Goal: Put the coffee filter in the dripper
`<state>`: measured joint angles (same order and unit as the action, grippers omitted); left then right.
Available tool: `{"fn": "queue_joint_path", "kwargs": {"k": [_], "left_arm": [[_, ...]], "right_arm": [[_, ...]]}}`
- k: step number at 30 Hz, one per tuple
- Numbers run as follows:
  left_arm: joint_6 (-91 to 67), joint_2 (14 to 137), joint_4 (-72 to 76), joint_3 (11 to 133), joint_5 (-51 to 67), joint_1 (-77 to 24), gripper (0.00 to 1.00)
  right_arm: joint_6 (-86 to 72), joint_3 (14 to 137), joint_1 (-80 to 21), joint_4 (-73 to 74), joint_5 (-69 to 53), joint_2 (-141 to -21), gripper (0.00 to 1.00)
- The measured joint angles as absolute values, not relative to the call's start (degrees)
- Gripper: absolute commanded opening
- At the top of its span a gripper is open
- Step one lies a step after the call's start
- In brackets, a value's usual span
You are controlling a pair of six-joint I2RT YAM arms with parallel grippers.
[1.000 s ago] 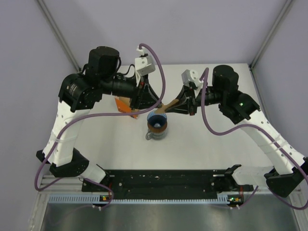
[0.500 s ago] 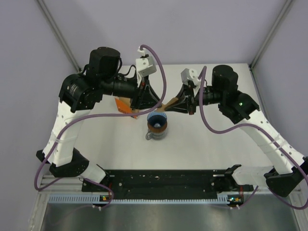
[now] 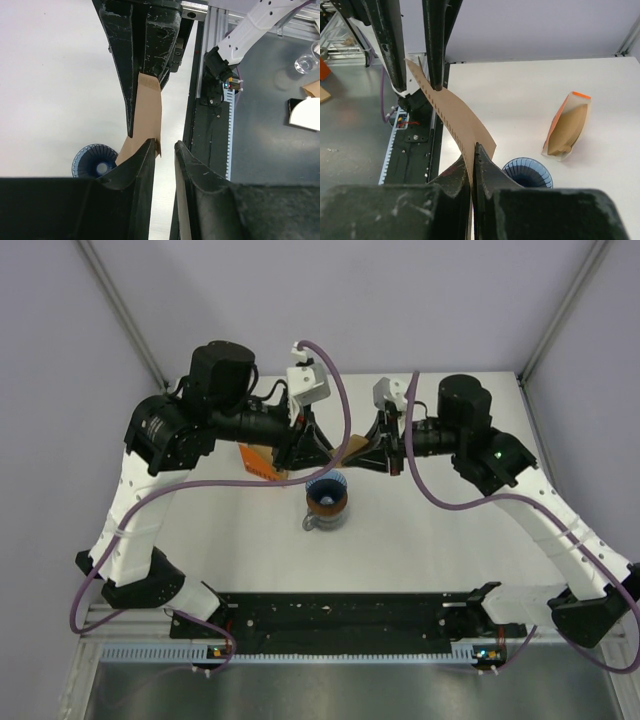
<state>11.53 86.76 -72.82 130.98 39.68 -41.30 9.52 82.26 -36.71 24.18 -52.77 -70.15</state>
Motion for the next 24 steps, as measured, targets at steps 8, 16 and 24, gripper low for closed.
{"fn": "queue_joint_path", "kwargs": {"k": [8, 16, 24], "left_arm": [[12.38, 86.76, -73.45, 130.69, 35.86, -41.3, 0.2], [15.68, 86.52, -75.02, 134.21, 32.36, -40.91, 0.23], [16.67, 86.41, -75.7, 134.34, 32.58, -40.4, 0.11]], "right_arm": [[8.78, 82.98, -36.73, 25.06, -51.66, -71.37, 0.0], [9.39, 82.98, -36.73, 25.47, -52.73, -71.37, 0.0], [10.04, 82.98, -36.73, 26.52, -54.33, -71.37, 0.0]]}}
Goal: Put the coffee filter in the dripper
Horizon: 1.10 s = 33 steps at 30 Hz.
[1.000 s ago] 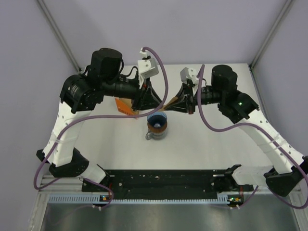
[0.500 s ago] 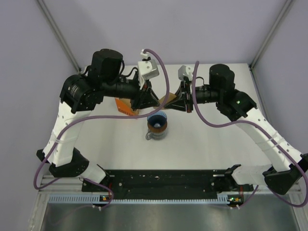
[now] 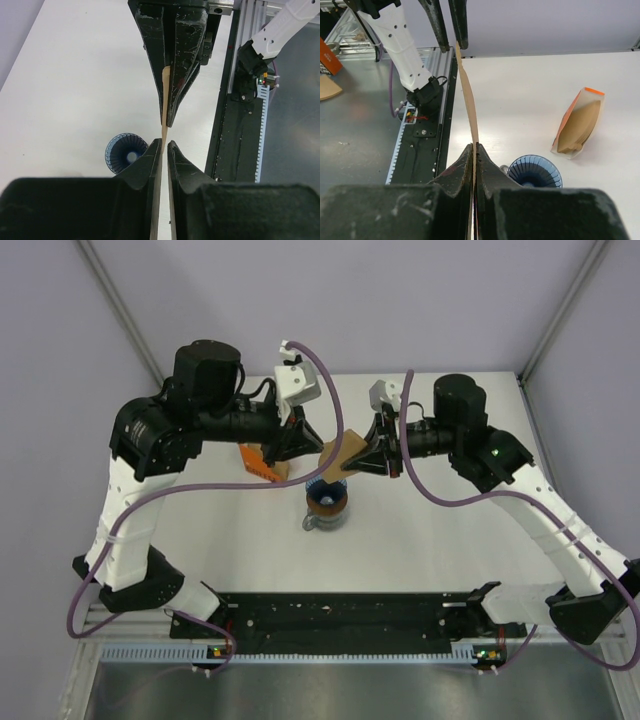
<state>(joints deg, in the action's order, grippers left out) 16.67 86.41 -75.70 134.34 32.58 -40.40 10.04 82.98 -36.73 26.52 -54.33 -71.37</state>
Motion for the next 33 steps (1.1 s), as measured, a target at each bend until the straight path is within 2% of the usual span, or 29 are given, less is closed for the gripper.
{"fn": "queue_joint_path", "kwargs": {"k": [2, 4, 10, 16, 33], "left_arm": [[16.56, 86.41, -75.7, 134.34, 32.73, -40.4, 0.05], [16.38, 86.5, -75.68, 134.34, 32.73, -40.42, 0.02], [16.03, 86.91, -75.61, 134.34, 32.86, -40.4, 0.09], [15.75, 87.15, -75.59, 134.34, 33.56, -40.42, 0.0], [13.63, 87.77, -73.54, 134.21, 29.52, -40.4, 0.0]], "right_arm": [[10.07, 82.98, -36.73, 26.65, -54.43, -71.37, 0.0], [10.09, 82.98, -36.73, 26.68, -54.52, -71.37, 0.0], [10.13, 82.98, -36.73, 26.7, -54.54, -71.37, 0.0], [10.46, 82.98, -36.73, 26.7, -54.59, -71.37, 0.0], [10.92, 82.96, -36.73, 26.74, -55.44, -71.31, 0.0]]}}
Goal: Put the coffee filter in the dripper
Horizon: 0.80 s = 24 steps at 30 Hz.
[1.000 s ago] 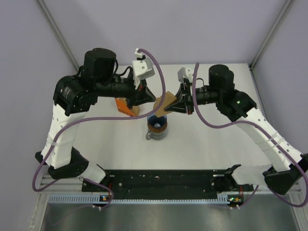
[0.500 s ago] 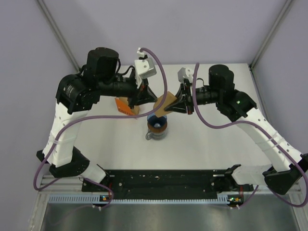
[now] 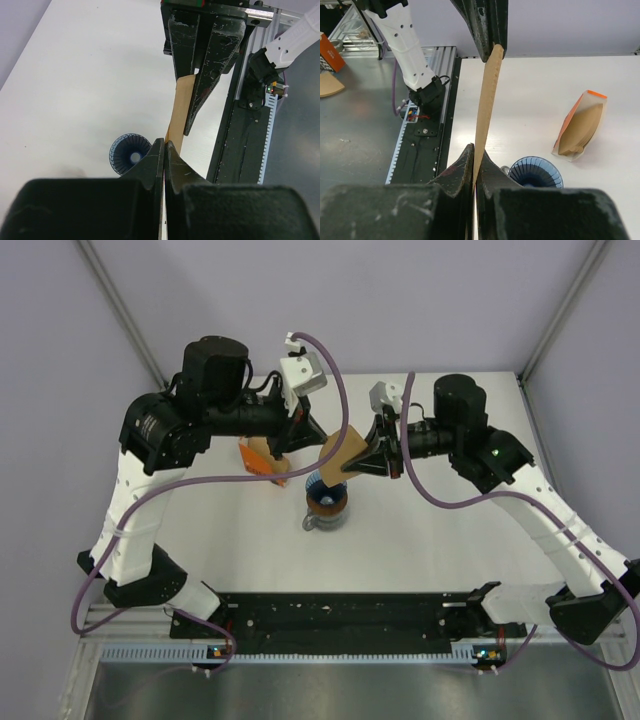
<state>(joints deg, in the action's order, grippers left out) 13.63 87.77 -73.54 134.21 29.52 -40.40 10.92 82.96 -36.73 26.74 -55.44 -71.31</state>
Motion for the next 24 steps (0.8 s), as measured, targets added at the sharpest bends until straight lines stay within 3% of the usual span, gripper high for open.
{"fn": "queue_joint_path", "kwargs": {"k": [24], "left_arm": [[11.51, 87.74, -73.3, 133.4, 29.17, -40.18, 0.0]], "right_arm": [[11.97, 82.94, -36.73, 27.53, -55.83, -71.29, 0.0]]}}
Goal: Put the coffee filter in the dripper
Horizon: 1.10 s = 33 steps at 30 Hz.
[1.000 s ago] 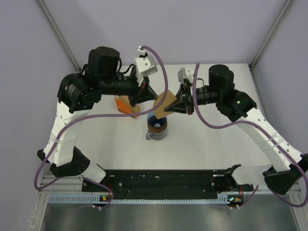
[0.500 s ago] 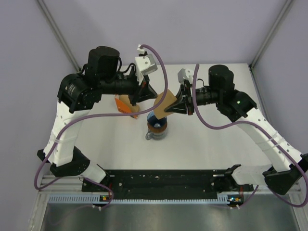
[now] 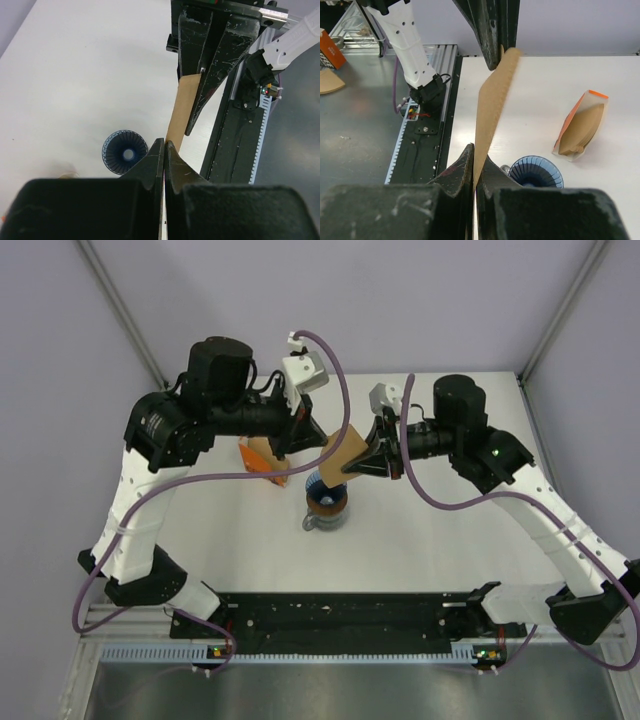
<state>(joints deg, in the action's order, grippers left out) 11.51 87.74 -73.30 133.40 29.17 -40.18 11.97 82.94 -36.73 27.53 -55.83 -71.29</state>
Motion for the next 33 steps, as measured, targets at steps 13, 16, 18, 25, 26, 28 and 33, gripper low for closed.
{"fn": "queue_joint_path", "kwargs": {"k": [13, 16, 18, 25, 26, 28, 33], "left_arm": [[8.67, 87.77, -72.38, 131.57, 30.3, -37.76, 0.0], [7.79, 87.77, -72.1, 131.57, 31.97, -37.1, 0.0], [7.33, 87.77, -72.05, 131.5, 33.08, -37.12, 0.0], [7.99, 87.77, -72.18, 131.5, 36.84, -37.17, 0.4], [8.69, 87.74, -72.36, 131.5, 37.15, -37.17, 0.44], [10.24, 87.68, -73.21, 131.57, 37.87, -37.17, 0.5], [12.51, 87.5, -74.78, 132.46, 39.16, -37.17, 0.7]], "right_arm": [[14.04, 82.46, -36.73, 27.55, -57.12, -70.17, 0.0], [14.83, 82.11, -36.75, 27.73, -57.19, -69.82, 0.0], [15.07, 82.11, -36.75, 27.7, -57.19, -69.82, 0.0], [15.33, 82.11, -36.75, 27.7, -57.1, -69.82, 0.0], [15.33, 82.11, -36.75, 27.73, -57.1, -69.82, 0.0], [15.33, 82.11, -36.75, 27.73, -57.1, -69.82, 0.0], [15.33, 82.13, -36.75, 27.97, -57.12, -69.82, 0.0]]}}
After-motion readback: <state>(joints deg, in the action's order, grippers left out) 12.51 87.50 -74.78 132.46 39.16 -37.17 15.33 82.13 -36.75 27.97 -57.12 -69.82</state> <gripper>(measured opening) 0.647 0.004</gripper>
